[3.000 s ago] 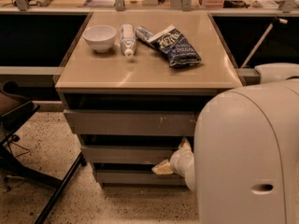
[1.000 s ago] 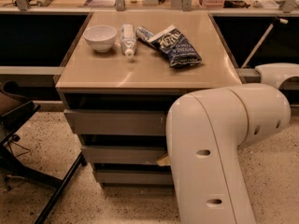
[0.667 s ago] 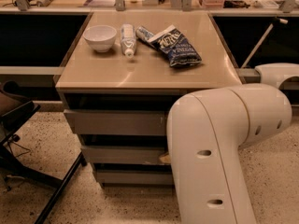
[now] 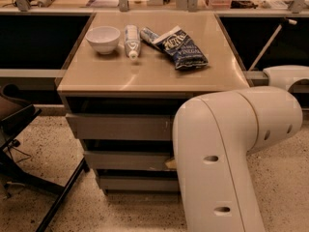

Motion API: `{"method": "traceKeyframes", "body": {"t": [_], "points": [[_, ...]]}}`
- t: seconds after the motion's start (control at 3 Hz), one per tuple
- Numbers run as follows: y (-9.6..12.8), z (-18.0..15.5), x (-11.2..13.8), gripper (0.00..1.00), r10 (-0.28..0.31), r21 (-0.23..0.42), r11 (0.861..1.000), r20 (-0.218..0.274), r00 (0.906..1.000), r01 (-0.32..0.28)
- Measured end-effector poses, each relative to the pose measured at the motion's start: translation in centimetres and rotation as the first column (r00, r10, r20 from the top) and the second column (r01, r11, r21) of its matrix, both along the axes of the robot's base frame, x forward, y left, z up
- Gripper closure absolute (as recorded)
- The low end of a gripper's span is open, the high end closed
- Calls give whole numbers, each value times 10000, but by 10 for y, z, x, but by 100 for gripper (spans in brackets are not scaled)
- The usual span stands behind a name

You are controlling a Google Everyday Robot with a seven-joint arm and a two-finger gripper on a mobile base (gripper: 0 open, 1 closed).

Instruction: Open middle drawer

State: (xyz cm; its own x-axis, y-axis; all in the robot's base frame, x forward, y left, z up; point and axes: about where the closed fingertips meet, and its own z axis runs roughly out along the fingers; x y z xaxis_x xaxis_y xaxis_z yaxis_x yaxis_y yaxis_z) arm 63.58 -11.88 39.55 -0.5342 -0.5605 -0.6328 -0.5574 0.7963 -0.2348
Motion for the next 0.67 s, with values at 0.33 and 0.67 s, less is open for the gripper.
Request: {"method": "traceKeyframes", "body": {"t": [0.33, 0.67], "points": [[-3, 8, 1, 89, 0, -1, 10000, 0, 10000, 0], [-5, 15, 1, 100, 0, -1, 10000, 1, 10000, 0]]}}
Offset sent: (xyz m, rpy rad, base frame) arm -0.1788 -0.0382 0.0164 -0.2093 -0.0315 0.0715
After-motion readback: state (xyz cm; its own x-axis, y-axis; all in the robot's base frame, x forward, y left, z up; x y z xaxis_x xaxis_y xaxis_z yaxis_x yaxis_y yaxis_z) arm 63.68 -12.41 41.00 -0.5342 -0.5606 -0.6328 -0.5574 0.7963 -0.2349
